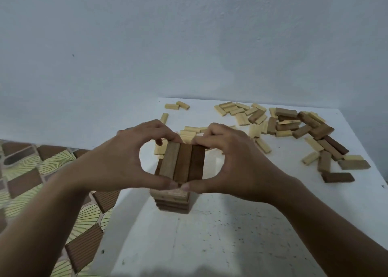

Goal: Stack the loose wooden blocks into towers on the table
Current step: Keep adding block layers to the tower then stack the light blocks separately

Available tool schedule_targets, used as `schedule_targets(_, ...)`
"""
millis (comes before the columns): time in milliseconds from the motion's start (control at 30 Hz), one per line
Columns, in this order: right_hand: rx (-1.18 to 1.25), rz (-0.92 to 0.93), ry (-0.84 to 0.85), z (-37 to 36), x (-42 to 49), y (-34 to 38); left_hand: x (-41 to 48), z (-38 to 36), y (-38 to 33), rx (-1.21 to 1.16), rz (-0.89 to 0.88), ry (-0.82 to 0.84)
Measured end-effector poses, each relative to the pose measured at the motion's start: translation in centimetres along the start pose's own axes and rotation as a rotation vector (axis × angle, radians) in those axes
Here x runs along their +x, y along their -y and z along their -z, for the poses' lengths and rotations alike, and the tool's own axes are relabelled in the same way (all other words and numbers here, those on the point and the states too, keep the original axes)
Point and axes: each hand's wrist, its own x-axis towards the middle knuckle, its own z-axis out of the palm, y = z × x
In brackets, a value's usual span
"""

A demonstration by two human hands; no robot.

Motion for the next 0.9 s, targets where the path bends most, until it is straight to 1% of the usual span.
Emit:
schedule_targets(233, -0.010, -0.058, 0.031, -1.8, 0.5, 1.4, -0.6, -0.2, 2.6, -0.067, 0.027, 0.060)
schedule_targets(500, -0.084, -0.099, 0.085, -2.3, 0.0, 1.7, -1.2, -1.2, 3.2, -0.108, 0.040, 0.051)
schedule_targets(900, -0.101, -0.087, 0.061, -3.1, -0.1, 1.4, -1.1, -1.5, 4.2, -0.133, 0.035, 0.060)
